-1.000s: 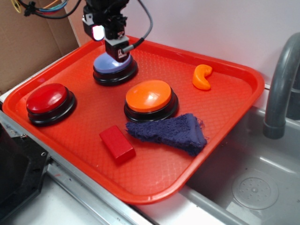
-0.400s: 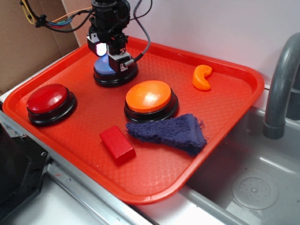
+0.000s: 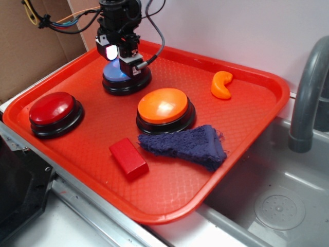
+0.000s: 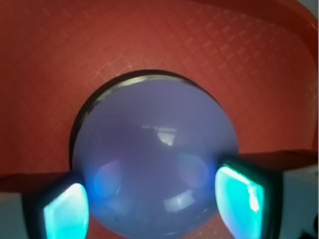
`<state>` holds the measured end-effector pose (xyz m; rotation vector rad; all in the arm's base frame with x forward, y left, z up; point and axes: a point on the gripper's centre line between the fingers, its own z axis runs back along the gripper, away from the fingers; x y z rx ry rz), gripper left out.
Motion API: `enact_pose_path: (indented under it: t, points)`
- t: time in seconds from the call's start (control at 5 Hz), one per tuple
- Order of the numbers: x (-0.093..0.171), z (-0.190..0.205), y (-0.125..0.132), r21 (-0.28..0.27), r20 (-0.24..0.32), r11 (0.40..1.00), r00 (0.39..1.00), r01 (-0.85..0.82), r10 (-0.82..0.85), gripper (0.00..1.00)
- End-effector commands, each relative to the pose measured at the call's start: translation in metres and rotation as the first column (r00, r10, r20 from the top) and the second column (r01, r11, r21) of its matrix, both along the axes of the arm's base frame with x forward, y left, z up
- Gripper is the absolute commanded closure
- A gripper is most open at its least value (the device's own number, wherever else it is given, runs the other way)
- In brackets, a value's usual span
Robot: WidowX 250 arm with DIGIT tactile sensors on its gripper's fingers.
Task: Push the purple button.
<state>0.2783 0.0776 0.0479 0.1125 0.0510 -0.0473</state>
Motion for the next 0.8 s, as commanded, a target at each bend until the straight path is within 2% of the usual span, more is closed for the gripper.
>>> enact_pose_path:
  t: [0.0, 0.2, 0.6]
  points:
    - [-0.011, 0.059, 0.002, -0.002, 0.082, 0.998, 0.995, -0.055, 0.055, 0.00]
    - [-0.018, 0.081, -0.001, 0.004, 0.125, 0.997, 0.989, -0.075, 0.074, 0.00]
    - [-0.021, 0.094, -0.006, 0.019, 0.146, 0.996, 0.986, -0.082, 0.079, 0.00]
